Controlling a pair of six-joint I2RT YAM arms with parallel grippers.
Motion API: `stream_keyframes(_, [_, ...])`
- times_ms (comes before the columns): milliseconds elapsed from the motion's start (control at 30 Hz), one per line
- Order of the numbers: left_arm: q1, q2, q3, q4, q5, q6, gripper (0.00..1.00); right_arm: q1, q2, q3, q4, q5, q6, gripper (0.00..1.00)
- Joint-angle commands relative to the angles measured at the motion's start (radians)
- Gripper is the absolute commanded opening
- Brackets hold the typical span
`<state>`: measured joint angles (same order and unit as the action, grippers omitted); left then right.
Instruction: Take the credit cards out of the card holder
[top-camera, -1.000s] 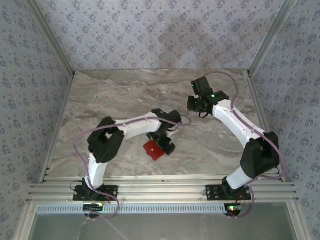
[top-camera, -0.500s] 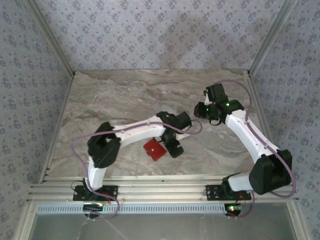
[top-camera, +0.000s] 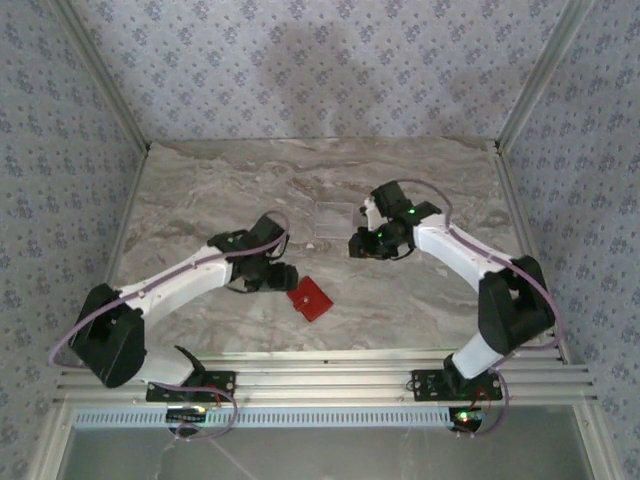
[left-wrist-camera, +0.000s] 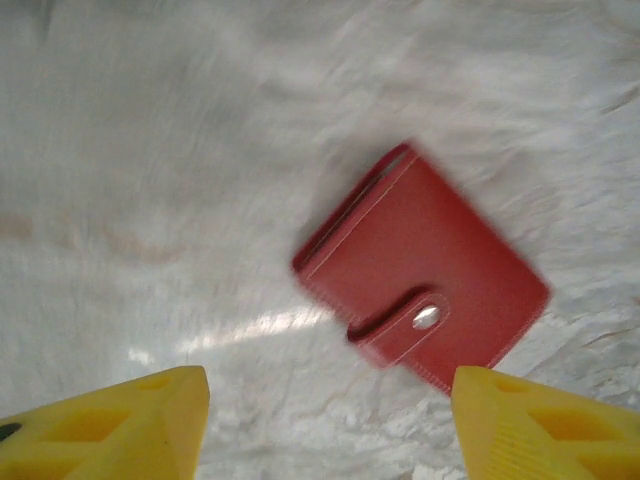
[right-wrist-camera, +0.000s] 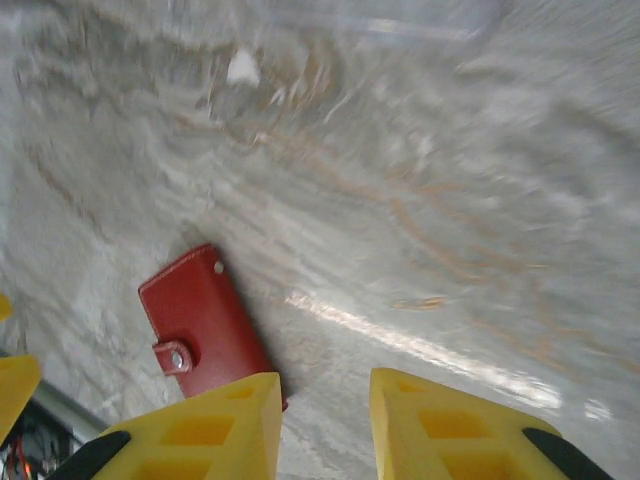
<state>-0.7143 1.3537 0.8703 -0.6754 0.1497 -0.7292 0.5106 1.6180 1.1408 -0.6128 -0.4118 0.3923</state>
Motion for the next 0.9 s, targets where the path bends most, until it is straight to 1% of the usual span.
stream_keyframes(0, [-0.005, -0.043, -0.075, 0.164, 0.128, -0.197, 0.62, 0.047, 0.060, 0.039, 0.045, -0.102, -0.025, 0.30])
stream_keyframes(133, [-0.004, -0.041, -0.147, 0.240, 0.140, -0.238, 0.57, 0.097, 0.139, 0.035, 0.081, -0.137, -0.017, 0.30])
stream_keyframes(233, [0.003, -0.025, -0.170, 0.284, 0.145, -0.238, 0.54, 0.124, 0.179, 0.022, 0.117, -0.166, -0.005, 0.30])
stream_keyframes(367, [0.019, 0.040, -0.166, 0.349, 0.188, -0.215, 0.53, 0.151, 0.217, 0.004, 0.147, -0.186, 0.005, 0.32])
stream_keyframes(667, [0.028, 0.190, -0.087, 0.387, 0.229, -0.143, 0.49, 0.163, 0.192, -0.119, 0.232, -0.185, 0.066, 0.37])
stream_keyframes(733, [0.027, 0.216, -0.069, 0.398, 0.242, -0.130, 0.47, 0.163, 0.174, -0.155, 0.249, -0.180, 0.078, 0.37])
stream_keyframes(867, [0.027, 0.262, -0.023, 0.412, 0.285, -0.102, 0.44, 0.163, 0.132, -0.227, 0.289, -0.162, 0.114, 0.38])
